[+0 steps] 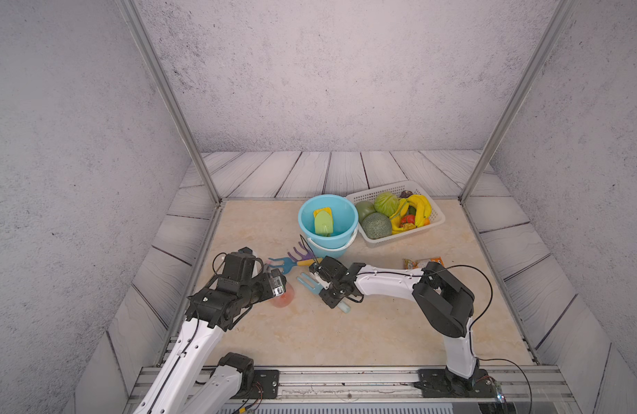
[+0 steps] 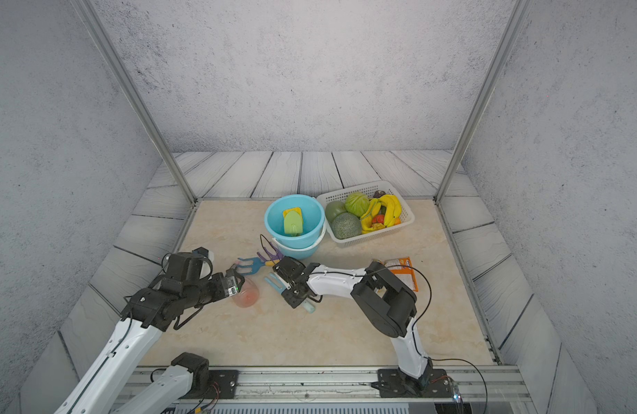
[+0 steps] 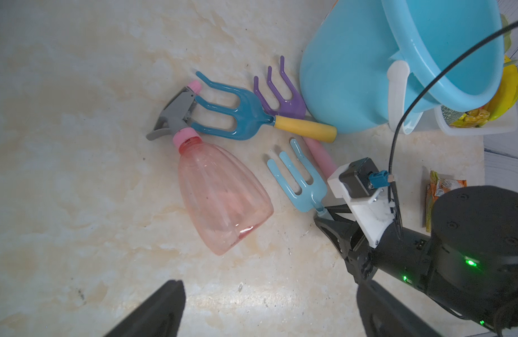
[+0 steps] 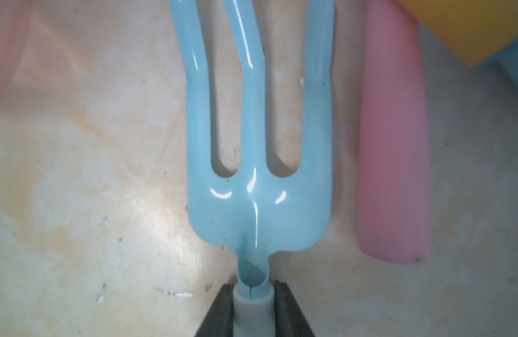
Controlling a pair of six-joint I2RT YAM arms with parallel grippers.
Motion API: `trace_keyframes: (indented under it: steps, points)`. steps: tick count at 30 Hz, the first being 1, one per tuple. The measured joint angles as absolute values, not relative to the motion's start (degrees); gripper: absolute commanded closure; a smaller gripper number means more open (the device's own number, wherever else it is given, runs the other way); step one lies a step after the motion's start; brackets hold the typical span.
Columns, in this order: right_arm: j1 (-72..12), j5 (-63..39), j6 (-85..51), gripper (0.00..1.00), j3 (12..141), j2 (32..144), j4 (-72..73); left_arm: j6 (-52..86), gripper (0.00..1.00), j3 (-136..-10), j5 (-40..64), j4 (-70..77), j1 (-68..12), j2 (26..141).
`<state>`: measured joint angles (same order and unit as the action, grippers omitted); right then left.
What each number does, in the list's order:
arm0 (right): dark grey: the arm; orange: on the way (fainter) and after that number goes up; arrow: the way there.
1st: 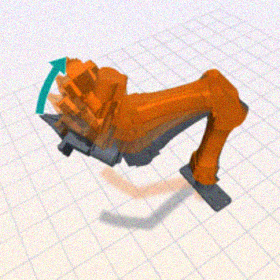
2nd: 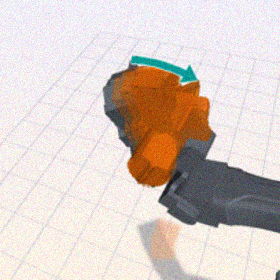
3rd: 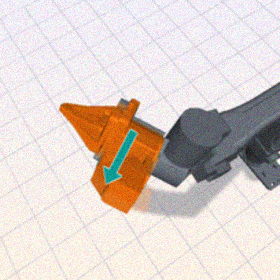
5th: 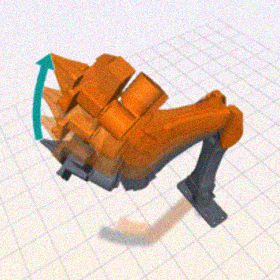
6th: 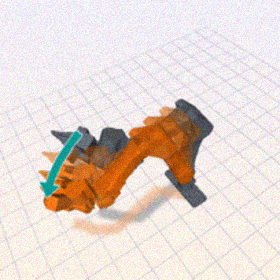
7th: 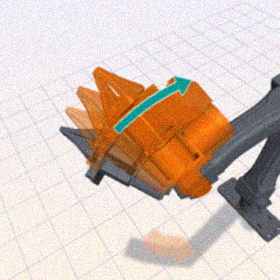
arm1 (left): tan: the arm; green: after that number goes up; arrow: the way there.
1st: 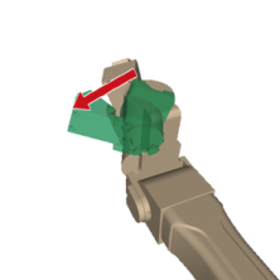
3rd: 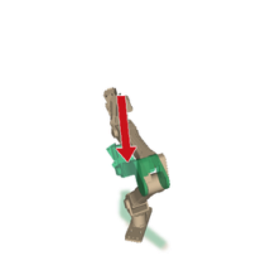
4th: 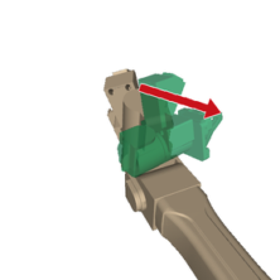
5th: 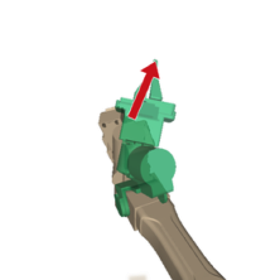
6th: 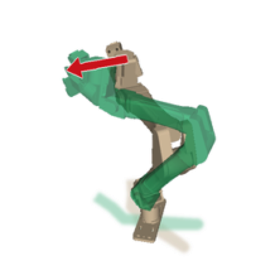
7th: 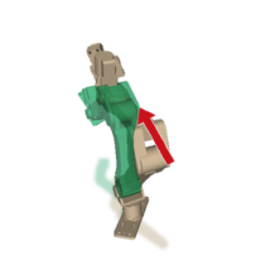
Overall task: Organize the gardening tools
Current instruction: Pick up the gardening tool from the center of the board.
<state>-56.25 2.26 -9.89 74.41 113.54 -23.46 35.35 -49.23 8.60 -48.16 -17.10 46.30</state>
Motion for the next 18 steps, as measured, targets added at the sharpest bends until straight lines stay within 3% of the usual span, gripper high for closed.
trace_keyframes:
  steps: [5,18]
  points:
    - [-56.25,2.94,-10.17,0.51,73.01,112.49,-23.79,35.38,0.01,-49.21,8.86,-47.68,-17.1,46.65]
    - [-56.25,3.64,-10.13,0.55,78.28,112.9,-26.85,35.35,0.01,-49.08,9.23,-47.44,-17.08,46.63]
